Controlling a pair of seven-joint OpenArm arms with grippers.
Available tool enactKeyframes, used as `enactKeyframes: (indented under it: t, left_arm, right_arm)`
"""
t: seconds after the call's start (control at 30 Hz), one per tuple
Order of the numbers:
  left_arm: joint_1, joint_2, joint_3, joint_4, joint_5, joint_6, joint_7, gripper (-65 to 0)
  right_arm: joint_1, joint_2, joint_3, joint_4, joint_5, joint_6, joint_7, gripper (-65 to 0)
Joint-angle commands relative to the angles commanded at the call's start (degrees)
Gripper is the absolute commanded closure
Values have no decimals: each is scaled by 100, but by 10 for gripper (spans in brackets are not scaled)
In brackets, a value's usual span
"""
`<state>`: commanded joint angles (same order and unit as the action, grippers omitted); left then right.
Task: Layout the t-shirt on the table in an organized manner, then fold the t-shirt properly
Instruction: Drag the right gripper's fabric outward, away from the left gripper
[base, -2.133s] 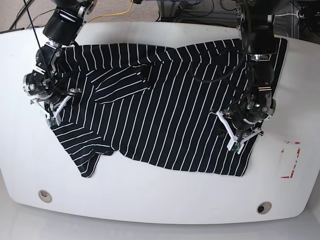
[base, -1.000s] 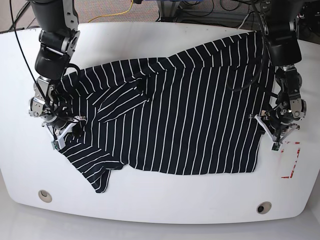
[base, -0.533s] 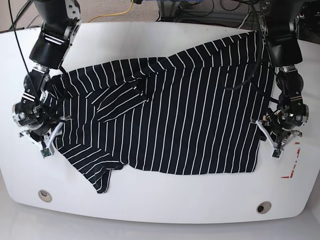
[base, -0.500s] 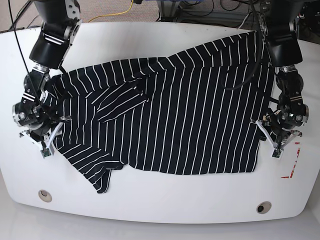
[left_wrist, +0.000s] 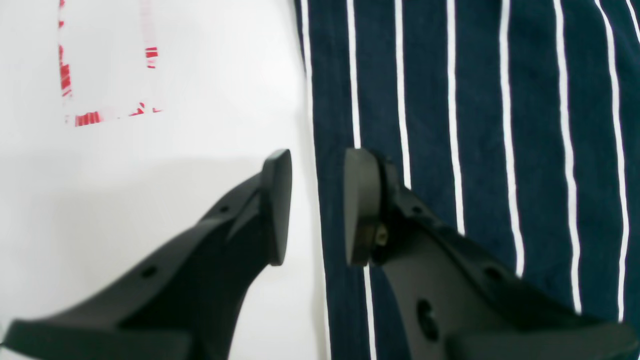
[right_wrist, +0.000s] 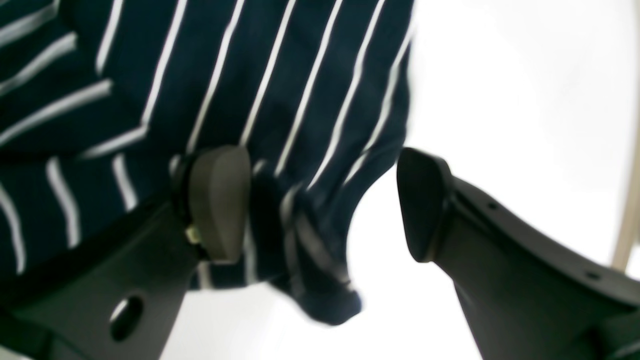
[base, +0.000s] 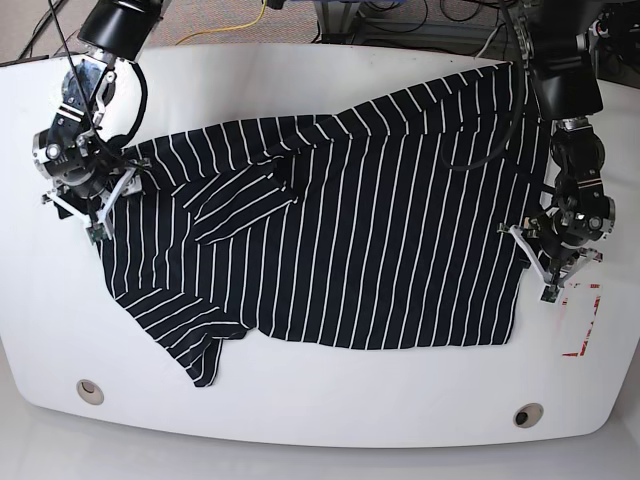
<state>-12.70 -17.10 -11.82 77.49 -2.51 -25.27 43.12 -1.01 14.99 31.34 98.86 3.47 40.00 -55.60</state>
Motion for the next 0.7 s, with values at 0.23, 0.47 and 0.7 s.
enactKeyframes:
  t: [0.23,0.47,0.7]
  left_arm:
    - [53,-9,-18,0,0,0,0,-160]
    - [62,-9,-18,0,0,0,0,-160]
    - [62,-9,-9,0,0,0,0,-160]
  right_arm:
    - [-114,0,141,-79,105,0,-9,-377]
    - [-158,9,176,-246,79,0,-26,0]
    - [-466,0,325,-123,105,0,-44,-29]
